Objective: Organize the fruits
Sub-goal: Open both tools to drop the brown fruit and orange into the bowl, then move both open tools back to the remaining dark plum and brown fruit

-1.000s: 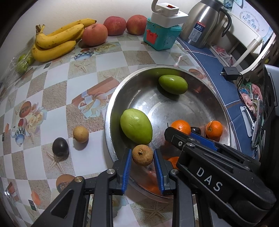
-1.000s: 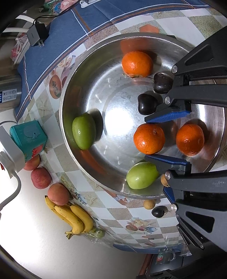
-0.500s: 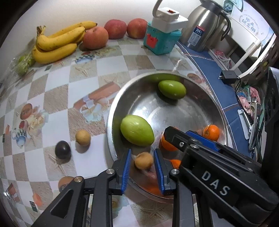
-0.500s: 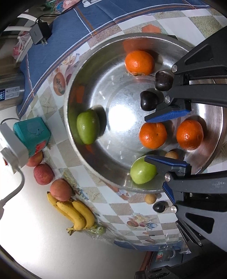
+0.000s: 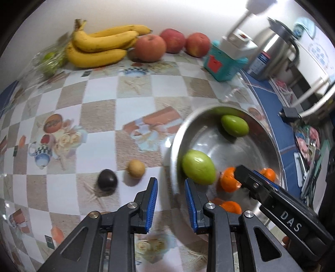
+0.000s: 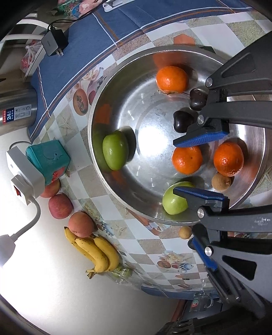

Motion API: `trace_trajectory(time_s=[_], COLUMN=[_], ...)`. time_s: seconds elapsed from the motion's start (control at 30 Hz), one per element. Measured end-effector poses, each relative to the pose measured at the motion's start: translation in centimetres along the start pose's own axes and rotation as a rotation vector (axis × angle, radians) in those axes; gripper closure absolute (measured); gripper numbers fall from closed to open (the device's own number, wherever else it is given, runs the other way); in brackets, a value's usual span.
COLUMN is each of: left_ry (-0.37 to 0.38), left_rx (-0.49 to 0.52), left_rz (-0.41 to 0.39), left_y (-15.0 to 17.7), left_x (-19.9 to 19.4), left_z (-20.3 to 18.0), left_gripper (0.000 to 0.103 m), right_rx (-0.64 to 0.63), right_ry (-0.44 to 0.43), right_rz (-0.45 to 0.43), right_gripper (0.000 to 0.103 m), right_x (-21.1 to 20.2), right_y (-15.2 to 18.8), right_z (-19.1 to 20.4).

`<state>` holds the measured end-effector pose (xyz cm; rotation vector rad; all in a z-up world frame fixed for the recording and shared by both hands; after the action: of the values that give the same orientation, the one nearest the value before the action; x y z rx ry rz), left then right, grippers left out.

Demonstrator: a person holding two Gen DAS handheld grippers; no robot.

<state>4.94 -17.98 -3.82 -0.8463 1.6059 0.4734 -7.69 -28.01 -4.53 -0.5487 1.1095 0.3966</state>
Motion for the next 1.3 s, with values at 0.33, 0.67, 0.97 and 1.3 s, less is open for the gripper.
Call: trace_trajectory(time_s=[0.33,0.67,0.97,1.3], left_ry=[-0.044,-0.077,-0.175,-0.226], left_rx=[-0.147,-0.212,-0.263,-0.298], left_rz=[-0.031,-0.042,-0.009,-0.023], left_y=[-0.5,-0.7,-0.4,-0.3], left_x=[-1.5,-2.5,-1.8,-2.0], left_z=[5.6,7.9,9.4,10.7], left_gripper=[0.073,0.042,0.013,0.0], right_rx=[-0.047,-0.083,-0.133,-0.157], right_ry=[0.022,0.041,0.128,0.16], right_rz=[0.003,-0.001,-0.015,-0.028], right_gripper=[0.064,0.063,0.026,0.015], right_x=[0.2,-0.1,0.3,0.6], right_y=[0.2,0.3,0.2,0.3], right_z=[1.2,2.0,2.5,2.6])
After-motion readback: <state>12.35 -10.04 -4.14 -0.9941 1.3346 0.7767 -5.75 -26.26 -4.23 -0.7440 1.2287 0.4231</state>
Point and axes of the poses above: each gripper's, at about its wrist camera, not at the fingertips, and x roughly the way its jaws point, z to its left, y to its underside, the point moved 2 cm from there along x, roughly the way its jaws point, and after that the axes turned 10 degrees about z, right-handed, at the moved point
